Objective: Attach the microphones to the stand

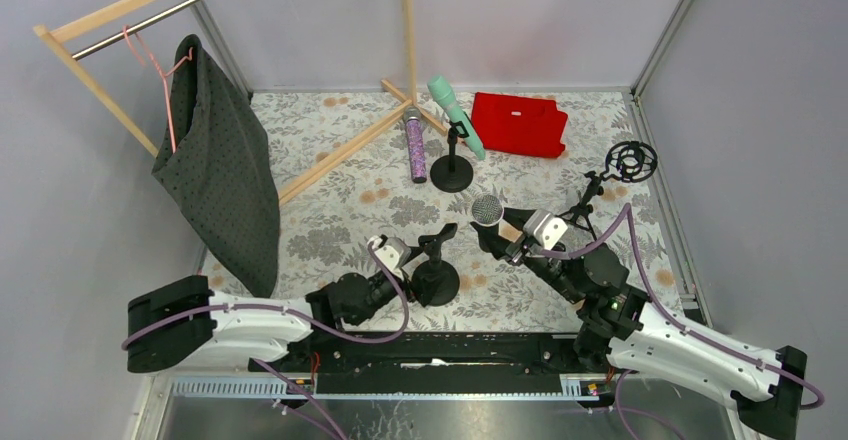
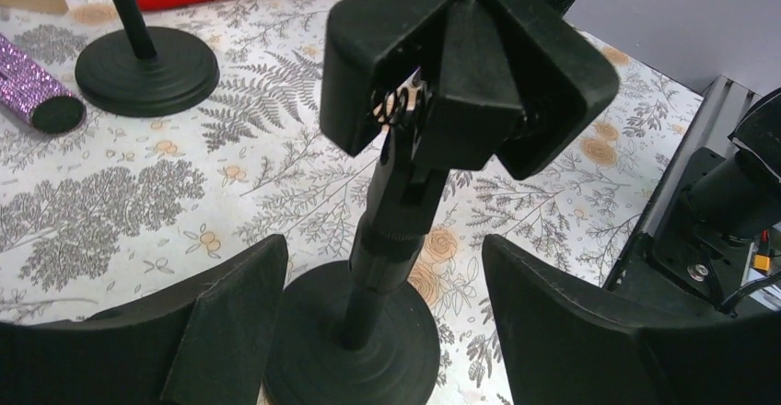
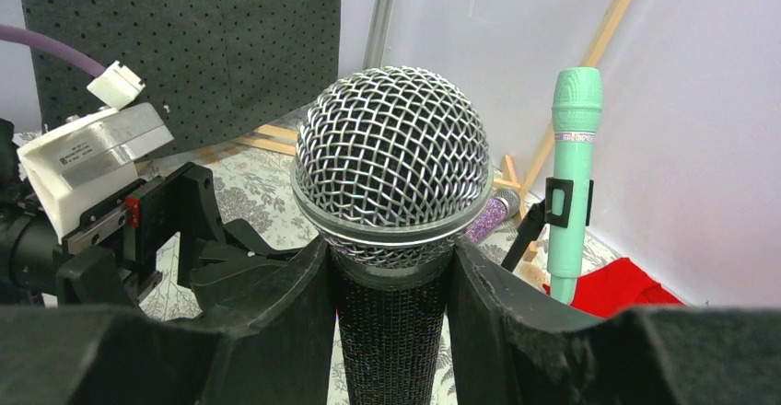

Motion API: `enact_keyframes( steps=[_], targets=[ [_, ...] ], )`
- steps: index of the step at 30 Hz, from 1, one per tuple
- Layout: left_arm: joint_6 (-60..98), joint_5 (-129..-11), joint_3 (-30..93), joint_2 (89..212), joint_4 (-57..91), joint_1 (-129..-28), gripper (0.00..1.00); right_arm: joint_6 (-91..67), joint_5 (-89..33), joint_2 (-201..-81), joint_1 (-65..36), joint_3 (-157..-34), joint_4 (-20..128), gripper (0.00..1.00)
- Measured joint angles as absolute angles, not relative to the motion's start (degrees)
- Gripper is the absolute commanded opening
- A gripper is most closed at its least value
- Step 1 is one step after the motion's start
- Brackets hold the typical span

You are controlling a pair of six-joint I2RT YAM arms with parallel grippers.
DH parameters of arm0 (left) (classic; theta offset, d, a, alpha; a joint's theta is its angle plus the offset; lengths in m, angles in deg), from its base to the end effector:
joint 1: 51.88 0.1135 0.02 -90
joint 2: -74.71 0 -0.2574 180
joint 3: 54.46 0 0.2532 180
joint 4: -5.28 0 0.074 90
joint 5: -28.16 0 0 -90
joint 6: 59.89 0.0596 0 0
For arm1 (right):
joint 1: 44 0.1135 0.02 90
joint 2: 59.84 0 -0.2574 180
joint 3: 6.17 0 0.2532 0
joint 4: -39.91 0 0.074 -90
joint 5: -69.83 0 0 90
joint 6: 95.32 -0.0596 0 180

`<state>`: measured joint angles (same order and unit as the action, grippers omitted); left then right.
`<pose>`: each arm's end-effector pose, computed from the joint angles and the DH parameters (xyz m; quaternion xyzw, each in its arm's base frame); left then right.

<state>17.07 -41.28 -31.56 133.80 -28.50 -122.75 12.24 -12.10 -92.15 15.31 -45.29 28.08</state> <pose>0.0925 -0.2027 0.1794 0.2353 0.6814 -0.3595 0.5925 0.0990 0.1504 0.3236 -0.3169 0.4913 0.2504 0.7717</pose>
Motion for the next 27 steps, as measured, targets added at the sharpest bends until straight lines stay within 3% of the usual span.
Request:
enact_keyframes(
  steps=[7, 13, 16, 23, 27],
  targets=[
    [20.17, -40.69, -32.08, 142.00, -40.65, -122.77, 0.63, 12.16, -12.08, -91.54, 15.31, -45.18, 28.51, 0.00],
    [22.69, -38.20, -32.10, 144.95, -45.70, -122.75, 0.40, 11.92, -12.03, -91.39, 15.31, -44.98, 28.65, 0.00],
    [23.76, -38.77, -31.71, 145.08, -45.70, -122.60, 0.35, 11.81, -12.03, -91.04, 15.31, -44.85, 28.75, 0.00],
    [23.95, -48.63, -31.62, 144.27, -44.67, -115.08, 0.23, 11.78, -11.66, -90.38, 15.31, -44.66, 30.24, 0.00],
    [24.37, -60.71, -31.25, 144.18, -43.67, -106.88, 0.16, 11.78, -11.62, -89.14, 15.31, -44.66, 32.34, 0.00]
  ],
)
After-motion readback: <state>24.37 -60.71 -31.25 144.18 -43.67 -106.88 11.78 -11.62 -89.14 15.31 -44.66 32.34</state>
